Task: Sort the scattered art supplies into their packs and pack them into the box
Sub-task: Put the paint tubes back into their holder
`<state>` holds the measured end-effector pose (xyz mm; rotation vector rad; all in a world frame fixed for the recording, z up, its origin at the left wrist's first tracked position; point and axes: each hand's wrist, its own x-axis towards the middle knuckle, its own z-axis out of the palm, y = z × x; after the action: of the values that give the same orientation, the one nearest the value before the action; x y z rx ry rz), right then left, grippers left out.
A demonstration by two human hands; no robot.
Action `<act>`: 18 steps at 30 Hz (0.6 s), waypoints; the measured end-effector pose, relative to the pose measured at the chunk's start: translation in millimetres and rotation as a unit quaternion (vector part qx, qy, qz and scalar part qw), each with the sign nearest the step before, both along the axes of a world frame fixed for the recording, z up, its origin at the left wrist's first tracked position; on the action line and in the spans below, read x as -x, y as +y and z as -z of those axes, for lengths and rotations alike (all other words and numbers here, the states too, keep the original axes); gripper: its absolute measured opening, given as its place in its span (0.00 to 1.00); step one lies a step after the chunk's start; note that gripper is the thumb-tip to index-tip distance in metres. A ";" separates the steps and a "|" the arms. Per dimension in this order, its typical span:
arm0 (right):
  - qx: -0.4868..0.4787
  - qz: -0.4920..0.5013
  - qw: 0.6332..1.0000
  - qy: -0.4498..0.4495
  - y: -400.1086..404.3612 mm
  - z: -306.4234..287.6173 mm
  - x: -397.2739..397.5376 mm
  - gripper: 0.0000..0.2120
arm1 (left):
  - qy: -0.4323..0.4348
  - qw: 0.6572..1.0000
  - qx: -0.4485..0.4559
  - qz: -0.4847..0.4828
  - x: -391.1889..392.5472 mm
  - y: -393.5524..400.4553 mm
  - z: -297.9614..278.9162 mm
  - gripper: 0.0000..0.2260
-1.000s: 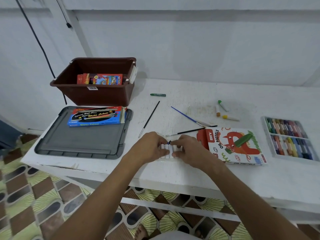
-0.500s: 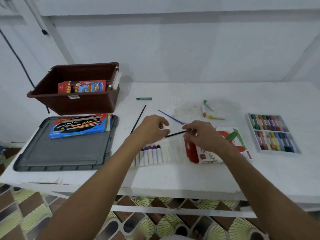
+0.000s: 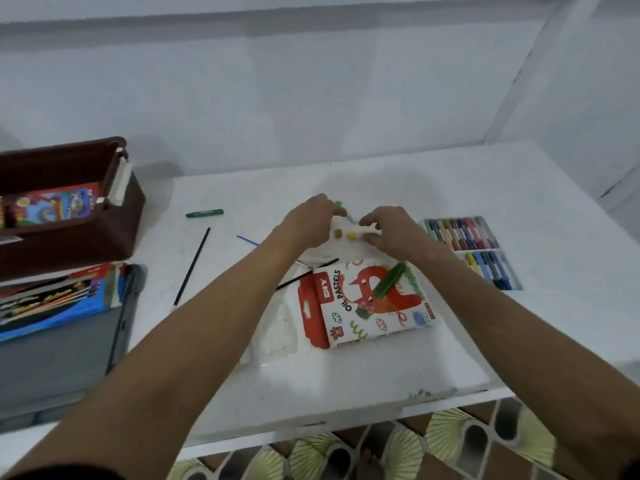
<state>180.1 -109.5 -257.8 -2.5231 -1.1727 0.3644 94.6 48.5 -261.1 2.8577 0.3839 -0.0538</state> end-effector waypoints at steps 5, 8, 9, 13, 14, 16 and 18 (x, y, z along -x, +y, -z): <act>0.049 -0.023 0.999 0.002 12.3 4.2 0.2 0.17 | 0.025 0.999 -0.026 0.004 -8.2 2.7 8.8 0.18; 0.064 -0.017 0.998 0.004 16.4 8.3 1.9 0.16 | 0.010 0.999 -0.045 -0.010 -2.1 6.1 13.9 0.14; 0.062 -0.015 0.998 0.009 16.7 7.9 4.2 0.16 | 0.006 0.999 -0.049 -0.017 1.3 7.3 14.6 0.13; 0.007 -0.025 0.999 0.037 17.6 -3.6 26.3 0.16 | -0.022 0.998 -0.005 -0.064 25.4 11.4 3.2 0.08; -0.015 -0.026 0.998 0.048 18.6 -7.5 35.1 0.16 | -0.035 0.996 0.012 -0.078 35.0 12.9 -1.8 0.08; -0.044 -0.037 0.995 0.077 21.3 -14.4 56.8 0.16 | -0.060 0.991 0.048 -0.114 60.8 15.1 -11.8 0.09; -0.054 -0.058 0.991 0.108 25.7 -19.0 81.6 0.17 | -0.081 0.981 0.075 -0.158 93.1 15.8 -19.7 0.09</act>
<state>98.5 -83.7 -238.8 -2.2627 -1.2216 0.5725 1.6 64.3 -241.4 2.5960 0.7568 0.1979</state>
